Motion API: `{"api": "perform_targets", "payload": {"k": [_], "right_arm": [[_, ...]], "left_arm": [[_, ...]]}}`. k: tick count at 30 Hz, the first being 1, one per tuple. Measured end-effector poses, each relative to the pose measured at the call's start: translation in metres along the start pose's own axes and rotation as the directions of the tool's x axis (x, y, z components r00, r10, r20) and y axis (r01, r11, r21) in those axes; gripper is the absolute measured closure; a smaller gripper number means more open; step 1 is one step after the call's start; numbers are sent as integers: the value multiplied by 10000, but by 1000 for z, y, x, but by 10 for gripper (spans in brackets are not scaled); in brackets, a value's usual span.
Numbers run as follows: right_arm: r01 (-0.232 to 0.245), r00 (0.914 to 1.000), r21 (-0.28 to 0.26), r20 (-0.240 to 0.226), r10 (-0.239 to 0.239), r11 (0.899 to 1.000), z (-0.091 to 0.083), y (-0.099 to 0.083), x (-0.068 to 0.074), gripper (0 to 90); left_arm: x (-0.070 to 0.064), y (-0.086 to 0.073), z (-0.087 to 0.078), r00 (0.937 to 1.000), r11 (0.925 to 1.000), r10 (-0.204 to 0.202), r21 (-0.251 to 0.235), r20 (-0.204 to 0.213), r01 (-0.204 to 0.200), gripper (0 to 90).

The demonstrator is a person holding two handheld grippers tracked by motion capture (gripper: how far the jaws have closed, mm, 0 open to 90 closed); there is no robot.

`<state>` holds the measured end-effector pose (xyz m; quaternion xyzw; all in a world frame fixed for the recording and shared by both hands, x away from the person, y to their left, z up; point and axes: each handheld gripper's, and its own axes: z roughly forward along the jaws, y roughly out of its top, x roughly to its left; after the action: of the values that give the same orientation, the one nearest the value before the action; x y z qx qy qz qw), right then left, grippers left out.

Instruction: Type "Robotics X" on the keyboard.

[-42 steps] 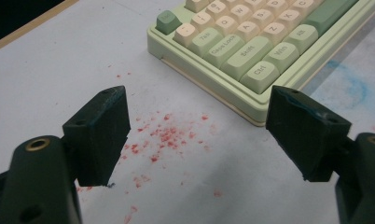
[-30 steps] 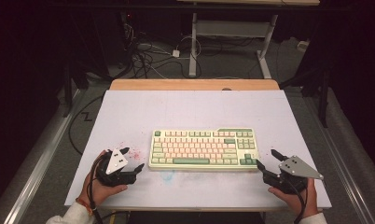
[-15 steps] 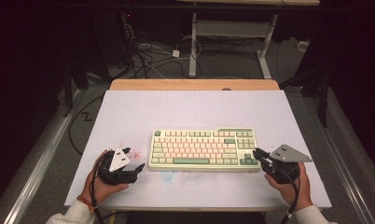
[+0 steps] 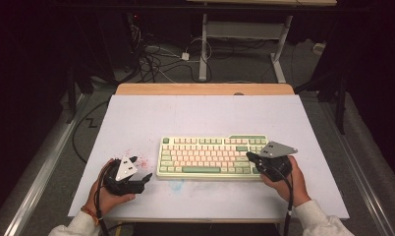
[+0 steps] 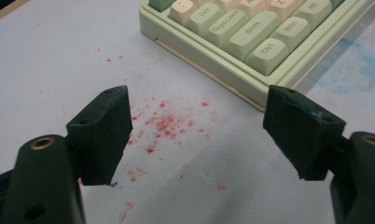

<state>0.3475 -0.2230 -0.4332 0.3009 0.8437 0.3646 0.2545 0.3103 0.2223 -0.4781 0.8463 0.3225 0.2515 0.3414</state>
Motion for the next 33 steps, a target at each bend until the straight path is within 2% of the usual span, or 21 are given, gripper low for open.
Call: {"api": "perform_targets", "payload": {"k": [10, 20, 22, 26, 27, 31, 33], "right_arm": [[170, 9993, 666, -358, -146, 9976, 21, -7, 5, 900], [230, 9988, 858, -447, -192, 9960, 26, -11, 7, 900], [203, 9987, 727, -481, -168, 9971, 27, -13, 8, 900], [242, 9988, 724, -437, -211, 9971, 26, -14, 9, 900], [239, 9989, 714, -431, -209, 9972, 26, -14, 9, 900], [248, 9990, 686, -390, -221, 9973, 26, -15, 9, 900], [234, 9991, 665, -377, -210, 9975, 26, -15, 10, 900]], "left_arm": [[0, -1, -1, 10000, 10000, -41, -43, -35, 41, 228], [0, 0, -2, 10000, 10000, -42, -40, -39, 41, 230], [0, 0, -2, 10000, 10000, -66, -53, -27, 66, 239], [0, 0, -3, 9999, 10000, -54, -75, 111, 55, 325], [-1, 2, -4, 9999, 9999, 98, -143, 39, -97, 354], [0, 6, -7, 9992, 9997, -50, -219, 408, 59, 586], [1, 9, -7, 9987, 9999, 16, -168, 510, -7, 686]]}}
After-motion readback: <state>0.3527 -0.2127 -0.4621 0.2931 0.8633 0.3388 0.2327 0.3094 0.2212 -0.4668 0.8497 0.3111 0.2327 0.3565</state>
